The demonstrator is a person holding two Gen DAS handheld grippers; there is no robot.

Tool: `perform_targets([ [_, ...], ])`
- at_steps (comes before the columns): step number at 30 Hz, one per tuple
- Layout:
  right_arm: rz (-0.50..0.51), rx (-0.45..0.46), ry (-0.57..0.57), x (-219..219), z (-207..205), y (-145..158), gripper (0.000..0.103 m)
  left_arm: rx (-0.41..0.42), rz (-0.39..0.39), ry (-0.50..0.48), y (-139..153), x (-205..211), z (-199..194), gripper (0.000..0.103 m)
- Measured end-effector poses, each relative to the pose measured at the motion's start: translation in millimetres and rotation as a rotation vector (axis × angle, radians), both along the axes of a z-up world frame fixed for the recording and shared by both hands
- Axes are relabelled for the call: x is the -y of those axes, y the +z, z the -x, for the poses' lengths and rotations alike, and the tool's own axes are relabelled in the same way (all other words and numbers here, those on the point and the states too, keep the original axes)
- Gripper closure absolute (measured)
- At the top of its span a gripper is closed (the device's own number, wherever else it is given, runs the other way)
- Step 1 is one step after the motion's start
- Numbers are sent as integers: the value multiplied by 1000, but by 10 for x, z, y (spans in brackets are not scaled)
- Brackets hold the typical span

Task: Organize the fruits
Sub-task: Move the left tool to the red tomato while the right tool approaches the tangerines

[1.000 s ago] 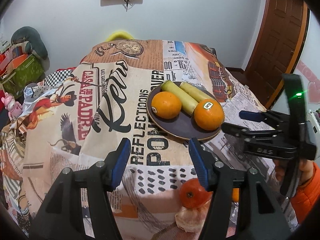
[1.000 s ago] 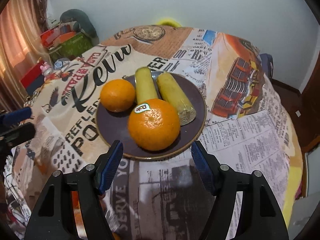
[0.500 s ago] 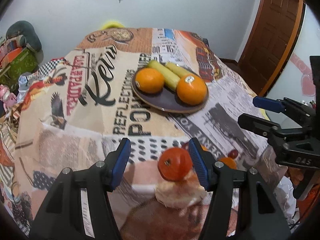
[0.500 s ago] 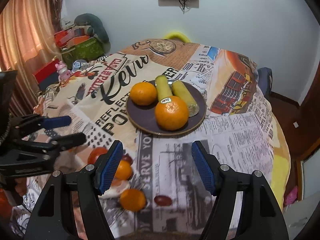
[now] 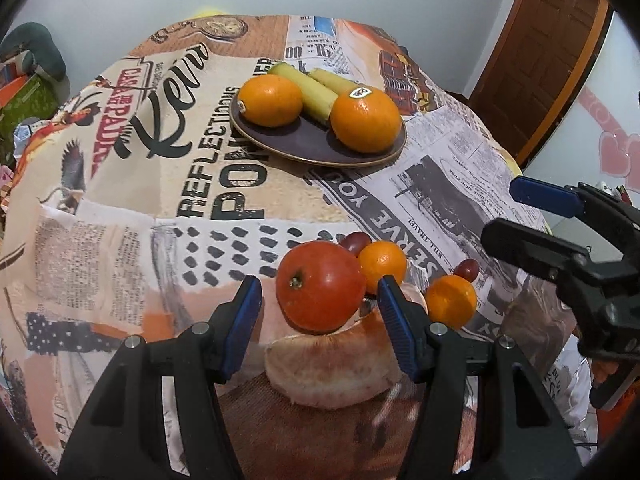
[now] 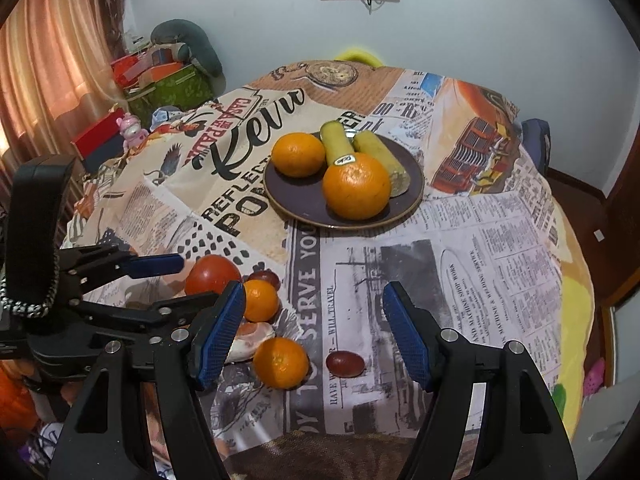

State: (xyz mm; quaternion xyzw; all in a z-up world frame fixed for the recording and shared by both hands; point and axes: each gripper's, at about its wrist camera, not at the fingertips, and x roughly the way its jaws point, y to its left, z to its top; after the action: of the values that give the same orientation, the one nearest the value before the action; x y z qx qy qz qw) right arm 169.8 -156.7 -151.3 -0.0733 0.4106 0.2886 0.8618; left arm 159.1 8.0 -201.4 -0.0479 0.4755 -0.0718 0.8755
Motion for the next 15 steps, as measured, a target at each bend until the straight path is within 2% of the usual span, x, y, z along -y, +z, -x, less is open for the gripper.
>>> perform_targets([
  [4, -9, -13, 6, -3, -3, -28, 40, -13, 14, -2, -78, 2, -52, 47],
  [6, -16, -30, 19, -15, -18, -49, 50, -21, 48, -1, -105, -25, -63, 51],
  [9, -21, -61, 43, -62, -47, -101, 57, -18, 55, 0, -102, -50, -61, 56],
  [12, -19, -78, 59, -132, -49, -151, 57, -17, 63, 4, -93, -75, -39, 57],
  [15, -15, -88, 83, -216, -36, -197, 57, 3, 31, 28, -33, -126, 21, 57],
])
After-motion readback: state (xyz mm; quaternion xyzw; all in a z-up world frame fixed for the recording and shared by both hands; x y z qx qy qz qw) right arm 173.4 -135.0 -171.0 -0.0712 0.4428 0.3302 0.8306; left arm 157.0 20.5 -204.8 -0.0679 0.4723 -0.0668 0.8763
